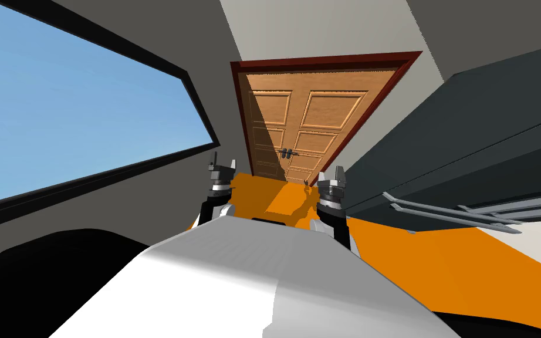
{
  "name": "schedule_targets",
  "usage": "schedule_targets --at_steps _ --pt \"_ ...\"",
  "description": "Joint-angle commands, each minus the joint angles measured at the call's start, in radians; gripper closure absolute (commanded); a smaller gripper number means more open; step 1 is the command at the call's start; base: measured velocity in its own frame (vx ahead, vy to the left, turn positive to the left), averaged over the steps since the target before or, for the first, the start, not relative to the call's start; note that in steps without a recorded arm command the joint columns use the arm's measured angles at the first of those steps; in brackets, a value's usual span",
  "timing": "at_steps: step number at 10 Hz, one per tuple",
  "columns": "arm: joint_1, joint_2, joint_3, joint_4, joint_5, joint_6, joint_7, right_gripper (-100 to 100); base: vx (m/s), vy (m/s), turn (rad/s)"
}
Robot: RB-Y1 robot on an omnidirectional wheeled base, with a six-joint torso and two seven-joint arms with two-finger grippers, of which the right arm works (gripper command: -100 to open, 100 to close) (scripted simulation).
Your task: Pull the door open
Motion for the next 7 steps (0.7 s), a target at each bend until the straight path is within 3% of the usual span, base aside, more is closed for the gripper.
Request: schedule_targets --at_steps 1,7 --pt "-0.018 -0.008 -0.004 0.031 0.002 -0.002 -0.004 -100 0.027 0.061 -0.027" --pt "-0.094 -0.035 -0.020 0.162 0.008 -0.010 -0.021 -100 0.131 -0.007 -0.006"
